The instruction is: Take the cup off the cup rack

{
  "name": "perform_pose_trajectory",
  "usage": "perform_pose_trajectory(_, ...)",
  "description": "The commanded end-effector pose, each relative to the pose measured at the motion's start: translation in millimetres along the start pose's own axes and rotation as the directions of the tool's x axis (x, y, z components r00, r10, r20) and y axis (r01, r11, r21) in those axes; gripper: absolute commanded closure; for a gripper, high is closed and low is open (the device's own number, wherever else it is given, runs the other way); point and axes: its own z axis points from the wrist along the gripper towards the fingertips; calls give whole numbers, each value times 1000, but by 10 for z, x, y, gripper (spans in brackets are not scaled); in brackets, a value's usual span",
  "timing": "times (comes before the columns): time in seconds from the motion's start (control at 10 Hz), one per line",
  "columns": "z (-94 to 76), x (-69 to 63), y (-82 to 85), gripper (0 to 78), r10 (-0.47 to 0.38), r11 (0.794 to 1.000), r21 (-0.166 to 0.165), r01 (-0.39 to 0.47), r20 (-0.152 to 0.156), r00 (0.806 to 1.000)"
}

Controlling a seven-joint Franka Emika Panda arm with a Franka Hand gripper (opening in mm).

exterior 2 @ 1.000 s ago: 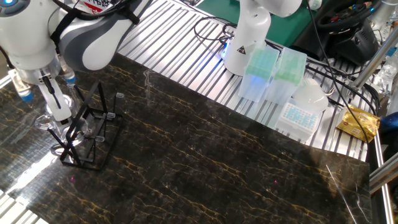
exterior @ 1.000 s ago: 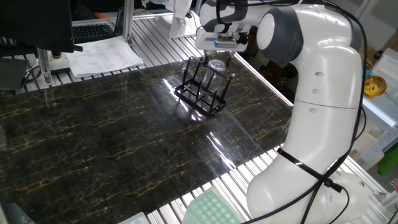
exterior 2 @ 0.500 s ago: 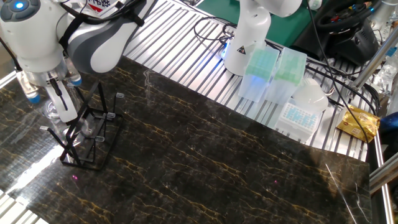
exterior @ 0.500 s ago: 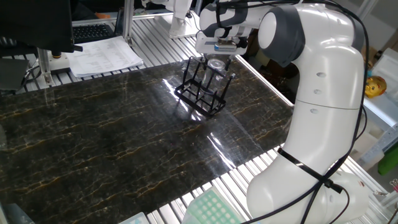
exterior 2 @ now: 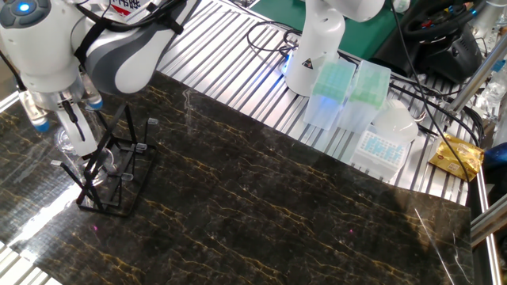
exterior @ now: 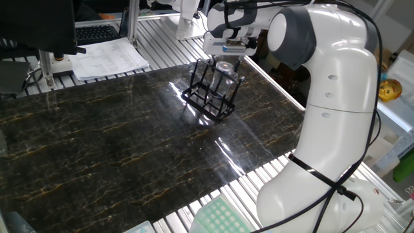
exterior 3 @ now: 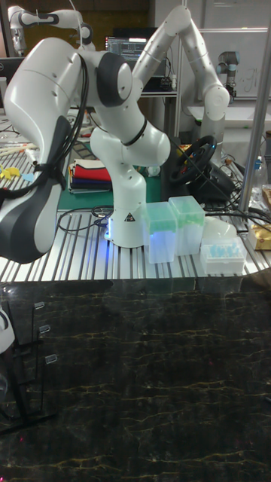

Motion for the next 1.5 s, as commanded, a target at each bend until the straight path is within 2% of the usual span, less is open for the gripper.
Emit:
perform_pose_trajectory(0.1,-13,-16,-20,1,-1,1000,0,1,2,1000)
perform_pose_trajectory(0.6,-15,-48,-26,1,-6,1000,4,6,-5,1000)
perform_pose_trajectory(0.7,-26,-79,-30,1,-10,1000,13,11,-28,1000)
perform_pose_trajectory(1.0,0,-122,-30,1,-23,999,27,25,-72,997)
perform_pose_trajectory(1.5,6,-124,-38,1,-45,998,30,48,-87,995)
